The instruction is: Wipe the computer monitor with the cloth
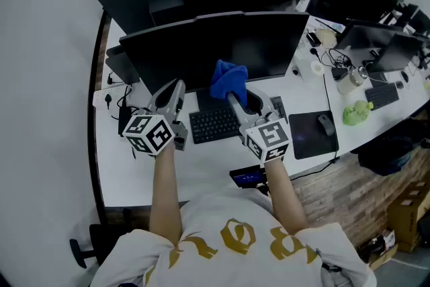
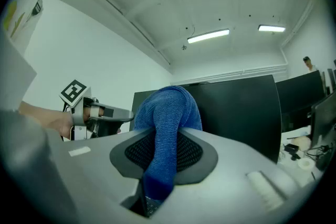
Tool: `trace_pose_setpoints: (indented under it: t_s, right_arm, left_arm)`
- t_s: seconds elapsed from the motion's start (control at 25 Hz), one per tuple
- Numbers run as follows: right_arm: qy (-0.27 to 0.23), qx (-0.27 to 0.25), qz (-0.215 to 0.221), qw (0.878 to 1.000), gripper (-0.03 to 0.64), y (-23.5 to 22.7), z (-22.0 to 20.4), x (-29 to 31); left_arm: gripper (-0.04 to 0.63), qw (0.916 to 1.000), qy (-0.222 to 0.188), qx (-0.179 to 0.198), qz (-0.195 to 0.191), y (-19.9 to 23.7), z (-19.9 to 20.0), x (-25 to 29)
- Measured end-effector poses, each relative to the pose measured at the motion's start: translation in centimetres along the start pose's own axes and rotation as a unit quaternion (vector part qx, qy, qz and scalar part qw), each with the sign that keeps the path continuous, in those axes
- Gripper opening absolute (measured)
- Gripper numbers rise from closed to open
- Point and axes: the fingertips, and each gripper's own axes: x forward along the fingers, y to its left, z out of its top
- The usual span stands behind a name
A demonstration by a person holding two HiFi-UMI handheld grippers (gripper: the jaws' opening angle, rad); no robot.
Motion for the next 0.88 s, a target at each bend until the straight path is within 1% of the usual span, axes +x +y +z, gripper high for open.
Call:
trace_pose_setpoints:
  t_s: [0.24,0.48,0.6,0.88]
  right_arm:
    - [0.001,0.003,-0.003,1.000,0.104,-0.5,-0.2,-0.1]
    - [-0.024,0.038,-0.004,0.999,0.104,-1.4,0.9,-0.2]
    - [-0.041,0.047,-0.005,0.998,0.104,-2.0,2.3,0.0]
    - [-0.083,0.036,-0.017,0.996,0.104,-3.8,7.1,1.6]
  left_arm:
    - [0.000,1.0000,0.002,-0.001,-0.006,-0.3,-0.2,0.4]
    - [0.000,0.9999,0.005,0.012,-0.009,-0.6,0.2,1.2]
    - [0.000,0.9997,0.003,0.022,-0.013,-0.9,1.0,1.9]
    - [0.000,0.9990,-0.008,0.036,-0.025,-1.0,3.6,3.7]
